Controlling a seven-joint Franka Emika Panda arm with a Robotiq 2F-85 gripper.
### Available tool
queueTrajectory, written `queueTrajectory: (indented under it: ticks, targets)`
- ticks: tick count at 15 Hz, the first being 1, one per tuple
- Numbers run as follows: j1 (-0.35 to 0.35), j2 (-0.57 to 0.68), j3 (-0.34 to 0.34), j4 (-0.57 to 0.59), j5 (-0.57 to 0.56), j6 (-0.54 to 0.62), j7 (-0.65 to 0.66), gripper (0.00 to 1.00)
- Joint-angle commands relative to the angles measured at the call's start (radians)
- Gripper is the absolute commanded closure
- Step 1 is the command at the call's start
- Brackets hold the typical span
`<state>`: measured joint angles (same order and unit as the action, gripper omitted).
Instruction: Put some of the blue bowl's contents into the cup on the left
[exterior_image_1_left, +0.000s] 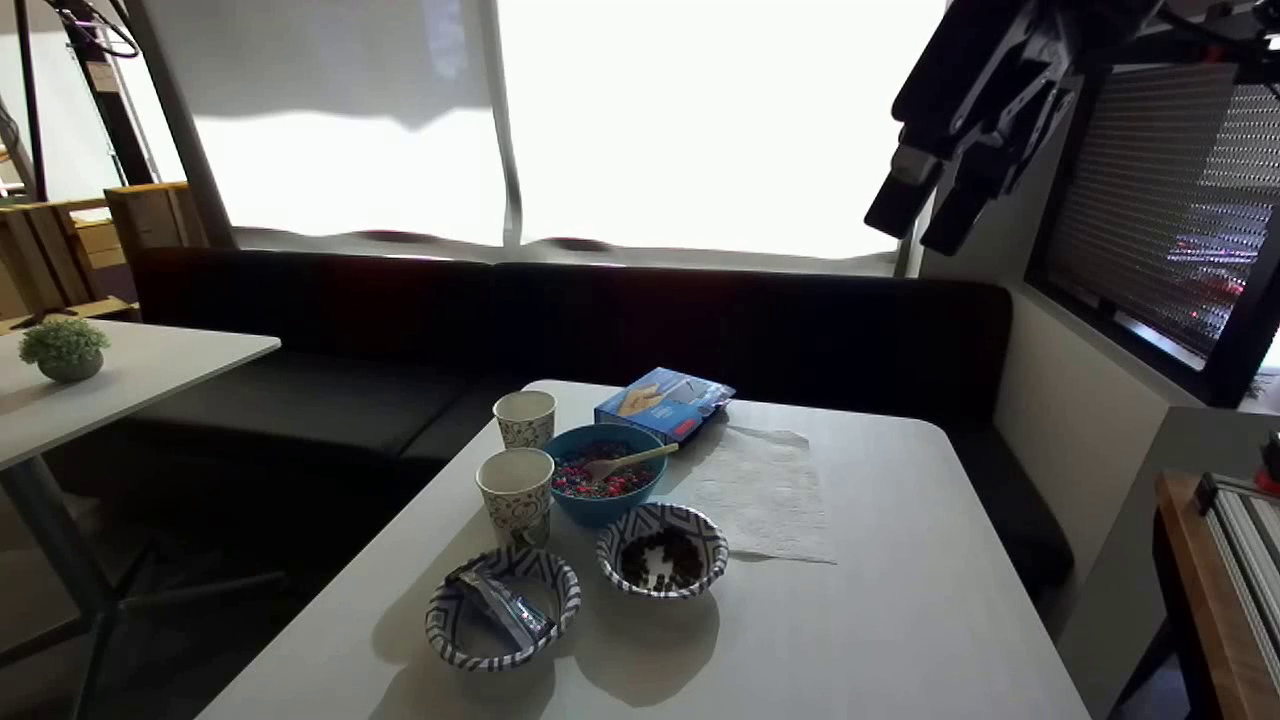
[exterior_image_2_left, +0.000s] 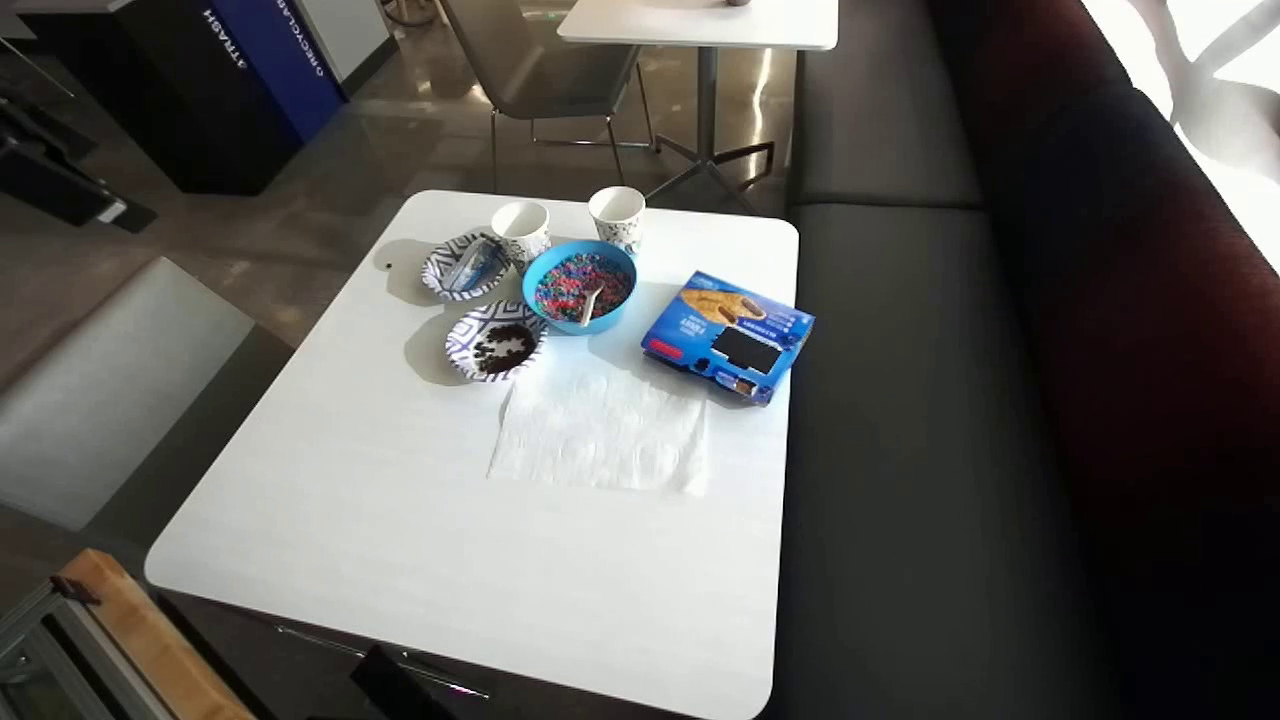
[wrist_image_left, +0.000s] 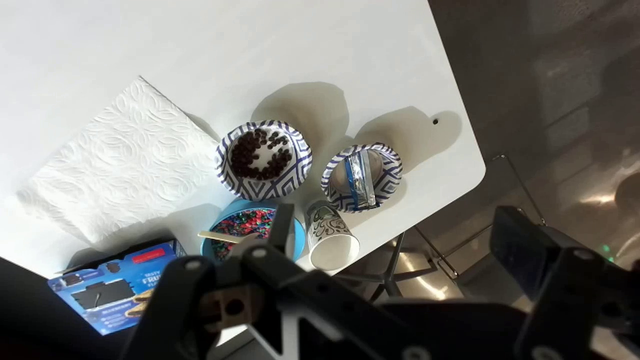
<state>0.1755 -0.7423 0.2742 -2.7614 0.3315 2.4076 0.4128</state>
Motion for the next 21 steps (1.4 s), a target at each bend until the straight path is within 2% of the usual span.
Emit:
queueTrajectory:
  ticks: [1,3,4,8,11,12,16,18,21]
  targets:
    - [-0.010,0.028,-0.005,0.015,-0.033,0.010,-0.017,0.00]
    - [-0.039,0.119,-0.013,0.067,-0.084,0.012,-0.065,0.00]
    - [-0.070,0.156,-0.002,0.096,-0.131,-0.024,-0.057,0.00]
    - [-0.111,0.375,-0.010,0.240,-0.248,-0.043,-0.098,0.00]
    - [-0.118,0.553,-0.025,0.394,-0.297,-0.091,-0.105,0.00]
    - [-0.138,0.613,-0.010,0.444,-0.366,-0.083,-0.066,0.00]
    - [-0.109,0.831,-0.057,0.679,-0.485,-0.098,-0.118,0.00]
    - [-0.091,0.923,-0.085,0.788,-0.482,-0.106,-0.154,0.00]
    - [-0.078,1.039,-0.107,0.936,-0.416,-0.119,-0.253,0.00]
